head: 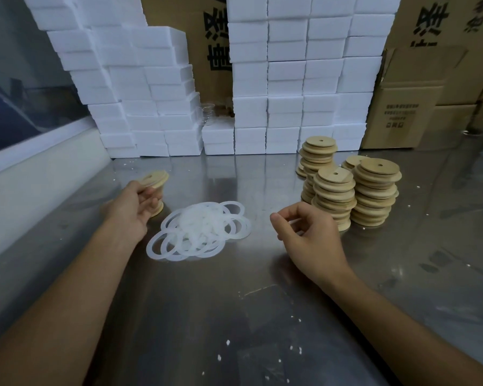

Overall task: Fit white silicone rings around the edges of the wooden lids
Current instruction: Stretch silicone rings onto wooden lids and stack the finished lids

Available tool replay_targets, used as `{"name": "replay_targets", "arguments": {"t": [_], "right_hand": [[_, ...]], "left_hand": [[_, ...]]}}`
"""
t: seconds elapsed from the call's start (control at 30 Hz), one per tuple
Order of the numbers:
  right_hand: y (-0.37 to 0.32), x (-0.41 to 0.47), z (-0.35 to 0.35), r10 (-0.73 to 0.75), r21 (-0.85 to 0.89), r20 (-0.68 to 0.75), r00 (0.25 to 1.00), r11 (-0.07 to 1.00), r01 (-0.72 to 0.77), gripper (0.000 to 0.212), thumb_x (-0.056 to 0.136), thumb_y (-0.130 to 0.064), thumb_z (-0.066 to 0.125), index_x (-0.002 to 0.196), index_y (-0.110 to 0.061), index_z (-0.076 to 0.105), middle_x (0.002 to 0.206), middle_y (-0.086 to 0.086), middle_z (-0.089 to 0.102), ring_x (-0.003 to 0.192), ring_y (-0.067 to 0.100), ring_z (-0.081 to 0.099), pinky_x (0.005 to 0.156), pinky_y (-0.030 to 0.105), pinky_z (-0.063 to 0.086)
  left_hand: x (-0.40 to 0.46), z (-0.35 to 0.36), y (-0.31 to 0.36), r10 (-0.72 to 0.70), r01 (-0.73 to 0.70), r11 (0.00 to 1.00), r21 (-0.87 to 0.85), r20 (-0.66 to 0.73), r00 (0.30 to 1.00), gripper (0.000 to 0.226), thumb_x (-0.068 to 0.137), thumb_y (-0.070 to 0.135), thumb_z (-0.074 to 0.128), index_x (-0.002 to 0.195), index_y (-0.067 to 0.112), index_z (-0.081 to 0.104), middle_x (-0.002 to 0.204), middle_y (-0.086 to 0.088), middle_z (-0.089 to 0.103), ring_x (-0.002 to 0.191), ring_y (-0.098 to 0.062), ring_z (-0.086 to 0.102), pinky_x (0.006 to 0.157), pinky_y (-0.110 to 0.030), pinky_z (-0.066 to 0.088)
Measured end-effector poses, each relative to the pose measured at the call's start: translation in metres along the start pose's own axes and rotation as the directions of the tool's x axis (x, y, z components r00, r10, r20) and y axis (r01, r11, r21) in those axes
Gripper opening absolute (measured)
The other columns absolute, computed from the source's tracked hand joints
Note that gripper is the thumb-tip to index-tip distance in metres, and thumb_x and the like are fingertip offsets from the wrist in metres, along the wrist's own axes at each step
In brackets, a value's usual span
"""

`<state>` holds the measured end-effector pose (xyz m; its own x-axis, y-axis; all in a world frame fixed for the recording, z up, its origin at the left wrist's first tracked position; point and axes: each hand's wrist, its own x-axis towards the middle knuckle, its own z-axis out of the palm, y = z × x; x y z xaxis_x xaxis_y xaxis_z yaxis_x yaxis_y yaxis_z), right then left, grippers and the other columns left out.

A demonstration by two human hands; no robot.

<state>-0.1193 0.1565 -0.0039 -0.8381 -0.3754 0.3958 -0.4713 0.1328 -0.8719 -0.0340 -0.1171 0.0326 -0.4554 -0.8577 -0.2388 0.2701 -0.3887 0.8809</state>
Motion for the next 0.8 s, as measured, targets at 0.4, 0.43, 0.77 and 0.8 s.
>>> {"name": "replay_targets", "arguments": {"t": [0.4, 0.43, 0.77, 0.8], "right_hand": [[0.0, 0.0, 0.002, -0.048, -0.034, 0.001, 0.999, 0.998, 0.049, 0.013, 0.089, -0.025, 0.07, 0.078, -0.021, 0.068, 0.069, -0.011, 0.067, 0.063, 0.01, 0.064, 0.058, 0.019, 0.049], [0.0, 0.0, 0.002, -0.061, -0.033, -0.003, 0.998, 0.998, 0.061, 0.012, 0.089, -0.025, 0.07, 0.078, -0.021, 0.068, 0.069, -0.011, 0.067, 0.063, 0.01, 0.064, 0.058, 0.018, 0.048], [-0.011, 0.005, -0.015, -0.507, -0.379, -0.25, 0.825, 0.835, 0.399, 0.004, 0.087, -0.014, 0.071, 0.088, -0.012, 0.067, 0.077, -0.003, 0.062, 0.072, 0.015, 0.055, 0.062, 0.032, 0.046], [-0.01, 0.008, -0.02, -0.531, -0.441, -0.269, 0.804, 0.809, 0.387, 0.006, 0.087, -0.013, 0.071, 0.091, -0.011, 0.067, 0.08, -0.001, 0.062, 0.077, 0.017, 0.053, 0.065, 0.033, 0.044]], "left_hand": [[0.006, -0.004, -0.002, -0.001, -0.001, 1.0, -0.017, -0.097, 0.995, 0.012, 0.096, 0.013, 0.056, 0.107, 0.009, 0.058, 0.085, 0.0, 0.065, 0.072, -0.009, 0.066, 0.055, -0.014, 0.055], [0.004, -0.004, -0.005, 0.024, -0.024, 1.0, -0.001, -0.128, 0.991, 0.008, 0.095, 0.012, 0.057, 0.101, 0.009, 0.06, 0.082, 0.0, 0.065, 0.065, -0.007, 0.066, 0.053, -0.014, 0.054], [-0.044, -0.001, -0.047, 0.666, -0.747, 0.124, 0.653, 0.504, 0.55, 0.01, 0.082, 0.009, 0.065, 0.077, 0.017, 0.062, 0.064, 0.001, 0.06, 0.058, -0.022, 0.056, 0.057, -0.033, 0.048], [-0.05, 0.0, -0.049, 0.622, -0.792, -0.019, 0.61, 0.627, 0.468, 0.007, 0.082, 0.008, 0.066, 0.078, 0.014, 0.063, 0.066, 0.0, 0.061, 0.06, -0.022, 0.057, 0.056, -0.036, 0.05]]}}
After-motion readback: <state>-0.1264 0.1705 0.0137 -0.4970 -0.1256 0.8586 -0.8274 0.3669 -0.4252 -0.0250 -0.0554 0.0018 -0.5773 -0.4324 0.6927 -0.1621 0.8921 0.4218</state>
